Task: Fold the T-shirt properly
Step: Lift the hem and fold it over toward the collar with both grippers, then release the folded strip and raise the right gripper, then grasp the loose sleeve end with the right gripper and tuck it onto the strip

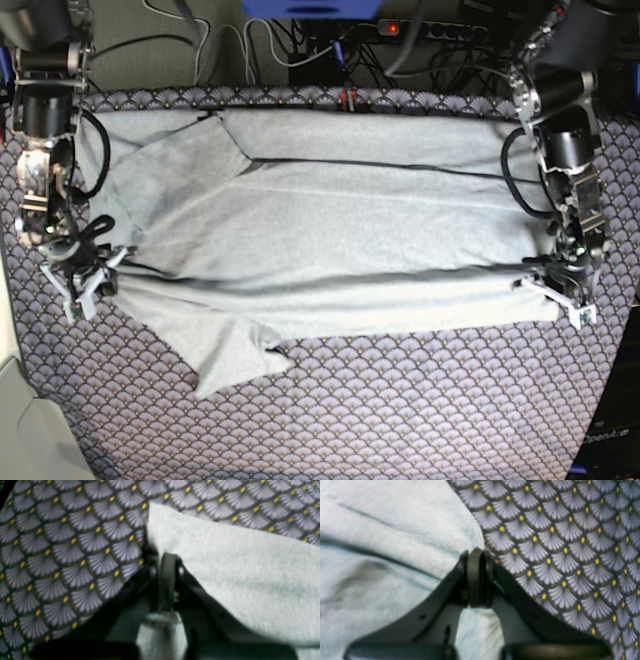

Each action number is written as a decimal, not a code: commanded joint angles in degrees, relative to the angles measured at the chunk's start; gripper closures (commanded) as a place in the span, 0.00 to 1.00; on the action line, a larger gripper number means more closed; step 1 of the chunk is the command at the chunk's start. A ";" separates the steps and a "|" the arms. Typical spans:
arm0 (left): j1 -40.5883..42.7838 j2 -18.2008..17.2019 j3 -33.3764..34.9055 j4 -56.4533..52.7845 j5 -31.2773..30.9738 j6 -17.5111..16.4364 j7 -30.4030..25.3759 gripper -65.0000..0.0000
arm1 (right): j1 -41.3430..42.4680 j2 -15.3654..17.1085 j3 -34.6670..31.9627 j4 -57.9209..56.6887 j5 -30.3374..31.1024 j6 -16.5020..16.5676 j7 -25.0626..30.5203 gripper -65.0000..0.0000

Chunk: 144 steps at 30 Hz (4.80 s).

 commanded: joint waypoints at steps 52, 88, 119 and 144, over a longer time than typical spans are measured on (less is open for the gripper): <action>28.10 -0.78 -7.37 43.41 -8.23 -0.51 22.14 0.99 | -38.57 -0.23 15.44 36.89 8.15 6.83 0.03 1.00; 31.53 -0.78 -7.81 43.41 -8.32 -17.13 28.03 0.46 | -44.81 0.03 17.38 37.24 8.06 9.21 -5.68 1.00; 32.24 -1.13 -16.60 44.11 -14.82 -17.65 28.55 0.46 | -40.24 0.12 27.22 37.24 11.57 10.79 -5.77 0.79; 35.23 -0.95 -21.70 44.55 -17.55 -17.65 32.16 0.46 | -2.35 -5.51 1.38 19.84 11.22 14.35 -29.51 0.79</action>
